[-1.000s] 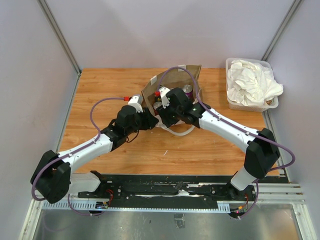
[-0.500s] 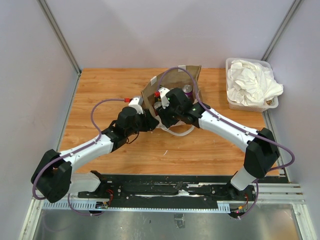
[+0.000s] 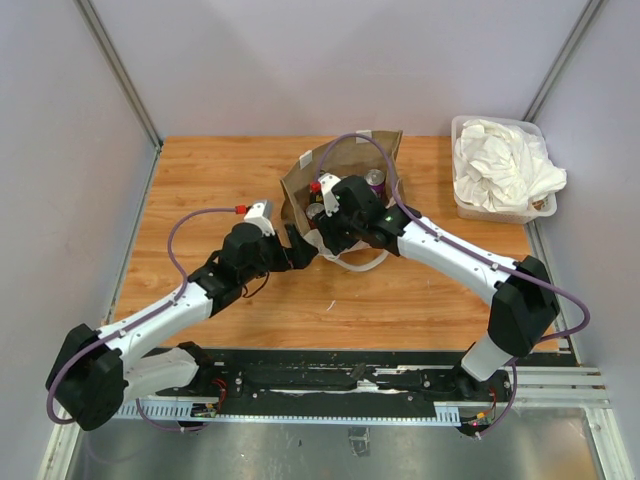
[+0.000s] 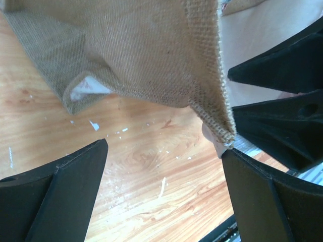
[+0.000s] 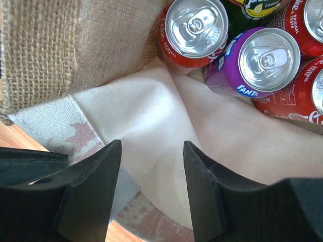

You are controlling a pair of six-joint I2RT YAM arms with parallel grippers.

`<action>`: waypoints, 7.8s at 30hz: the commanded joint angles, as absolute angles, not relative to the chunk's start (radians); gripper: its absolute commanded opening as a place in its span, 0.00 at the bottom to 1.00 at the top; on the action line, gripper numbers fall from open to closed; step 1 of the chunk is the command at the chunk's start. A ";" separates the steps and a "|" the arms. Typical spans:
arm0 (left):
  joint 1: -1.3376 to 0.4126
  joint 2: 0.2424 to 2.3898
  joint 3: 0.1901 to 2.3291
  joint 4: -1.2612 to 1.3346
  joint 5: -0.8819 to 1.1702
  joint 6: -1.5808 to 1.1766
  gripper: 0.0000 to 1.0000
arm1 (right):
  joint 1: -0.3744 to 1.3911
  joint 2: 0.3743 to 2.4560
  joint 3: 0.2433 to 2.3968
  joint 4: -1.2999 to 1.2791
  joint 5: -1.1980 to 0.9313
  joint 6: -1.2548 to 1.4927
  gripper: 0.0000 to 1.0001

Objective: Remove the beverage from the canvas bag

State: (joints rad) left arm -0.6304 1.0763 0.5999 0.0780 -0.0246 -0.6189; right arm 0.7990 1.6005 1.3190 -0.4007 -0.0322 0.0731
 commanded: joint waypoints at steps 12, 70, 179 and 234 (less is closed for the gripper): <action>-0.690 1.065 0.459 0.307 0.014 -0.815 1.00 | 0.814 1.552 1.273 -0.382 -0.049 0.097 0.54; -0.702 1.086 0.444 0.273 -0.026 -0.800 0.01 | 0.799 1.538 1.397 -0.330 0.221 0.107 0.52; -0.715 1.122 0.536 0.218 -0.079 -0.841 0.03 | 0.819 2.200 1.780 -0.591 0.014 0.037 0.70; -0.715 1.157 0.505 0.251 -0.088 -0.841 0.05 | 0.826 1.535 1.892 -0.677 0.500 -0.081 0.01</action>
State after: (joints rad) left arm -0.7052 1.1347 0.5179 0.2607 -0.0776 -0.8539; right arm 0.8074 1.7153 1.9007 -0.7403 0.3313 -0.0387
